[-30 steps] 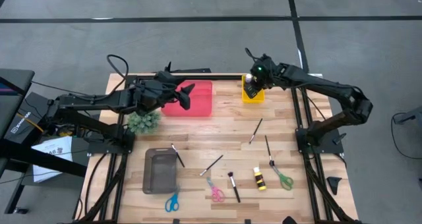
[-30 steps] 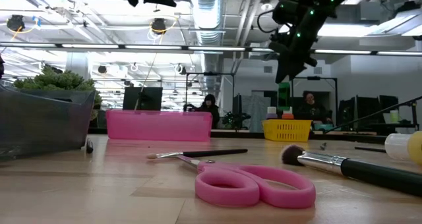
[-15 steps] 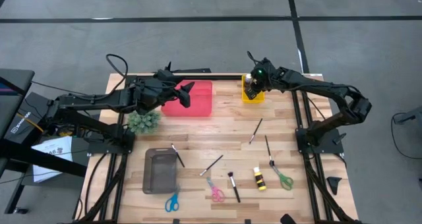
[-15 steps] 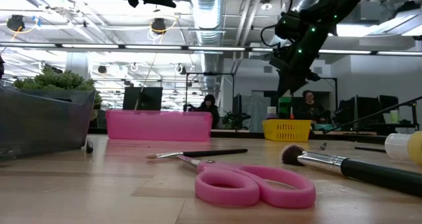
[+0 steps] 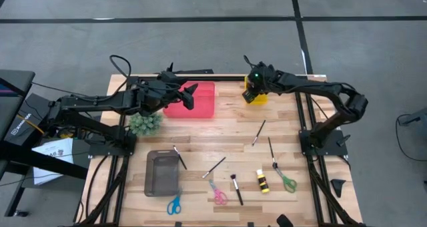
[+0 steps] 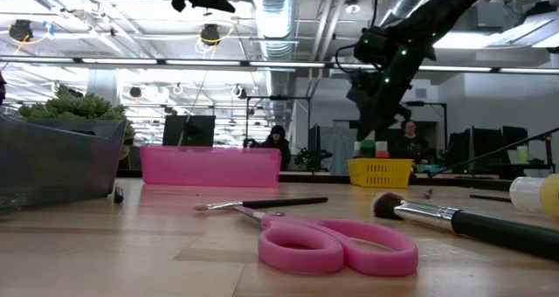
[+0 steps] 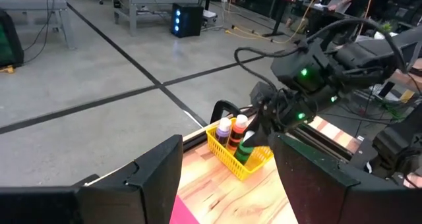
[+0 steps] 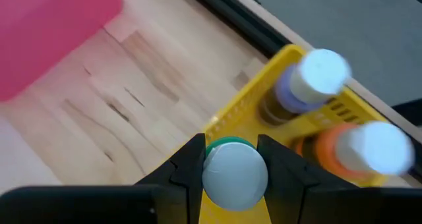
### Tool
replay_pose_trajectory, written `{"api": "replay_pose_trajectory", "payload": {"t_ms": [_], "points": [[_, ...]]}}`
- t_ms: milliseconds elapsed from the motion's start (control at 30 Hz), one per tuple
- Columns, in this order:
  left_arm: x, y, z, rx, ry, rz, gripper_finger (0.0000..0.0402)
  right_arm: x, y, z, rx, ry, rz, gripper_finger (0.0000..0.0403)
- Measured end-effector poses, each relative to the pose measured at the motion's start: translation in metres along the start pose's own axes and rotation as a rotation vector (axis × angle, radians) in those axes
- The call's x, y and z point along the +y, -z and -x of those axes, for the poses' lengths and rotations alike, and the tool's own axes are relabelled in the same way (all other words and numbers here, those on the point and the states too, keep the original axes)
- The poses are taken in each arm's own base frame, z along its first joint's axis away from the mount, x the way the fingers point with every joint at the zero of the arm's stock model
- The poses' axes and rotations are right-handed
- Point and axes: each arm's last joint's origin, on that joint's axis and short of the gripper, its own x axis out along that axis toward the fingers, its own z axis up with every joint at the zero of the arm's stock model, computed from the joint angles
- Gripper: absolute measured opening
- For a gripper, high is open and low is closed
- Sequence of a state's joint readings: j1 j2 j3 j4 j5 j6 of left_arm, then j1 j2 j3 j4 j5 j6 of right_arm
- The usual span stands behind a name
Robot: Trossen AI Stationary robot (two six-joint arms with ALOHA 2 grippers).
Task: Pick & Place Paint Supplies
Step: Put the green paint bottle into the yellow bin, then put the yellow paint bottle into the yellow bin
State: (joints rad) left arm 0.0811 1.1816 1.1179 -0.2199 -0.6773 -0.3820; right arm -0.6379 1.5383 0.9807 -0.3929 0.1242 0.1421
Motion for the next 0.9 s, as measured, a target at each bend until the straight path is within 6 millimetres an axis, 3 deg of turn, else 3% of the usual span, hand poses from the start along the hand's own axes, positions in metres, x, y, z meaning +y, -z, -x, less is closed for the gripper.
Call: {"api": "replay_pose_trajectory", "payload": {"t_ms": [233, 600, 800, 900], "points": [[0.0, 0.0, 0.0, 0.003, 0.005, 0.0, 0.0232, 0.002, 0.003, -0.015, 0.035, 0.004, 0.007, 0.011], [0.0, 0.0, 0.0, 0.004, 0.009, 0.0, 0.0232, 0.0, 0.003, -0.015, 0.036, 0.008, 0.002, 0.0112], [0.0, 0.0, 0.0, 0.004, 0.01, 0.0, 0.0232, -0.002, 0.001, -0.012, 0.022, 0.014, -0.021, 0.0222], [0.0, 0.0, 0.0, 0.005, 0.01, 0.0, 0.0232, -0.006, 0.0, -0.006, 0.014, 0.016, -0.05, 0.0246]]}}
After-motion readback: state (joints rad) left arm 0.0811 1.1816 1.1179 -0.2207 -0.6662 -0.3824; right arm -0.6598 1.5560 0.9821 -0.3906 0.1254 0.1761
